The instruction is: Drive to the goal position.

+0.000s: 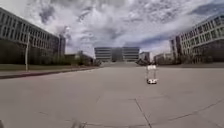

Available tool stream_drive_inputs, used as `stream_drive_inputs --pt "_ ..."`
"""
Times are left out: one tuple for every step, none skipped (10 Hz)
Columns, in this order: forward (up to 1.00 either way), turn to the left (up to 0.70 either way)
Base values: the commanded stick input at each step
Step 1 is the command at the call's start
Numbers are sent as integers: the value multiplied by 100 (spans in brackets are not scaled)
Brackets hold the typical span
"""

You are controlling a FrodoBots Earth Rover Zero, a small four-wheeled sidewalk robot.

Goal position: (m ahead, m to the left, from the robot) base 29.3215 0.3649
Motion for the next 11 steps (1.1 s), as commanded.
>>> stream_drive_inputs --pt "100 0" --pt "100 0" --pt "100 0" --pt "100 0" --pt "100 0" --pt "100 0" --pt "100 0" --pt "100 0" --pt "100 0" --pt "100 0" --pt "100 0"
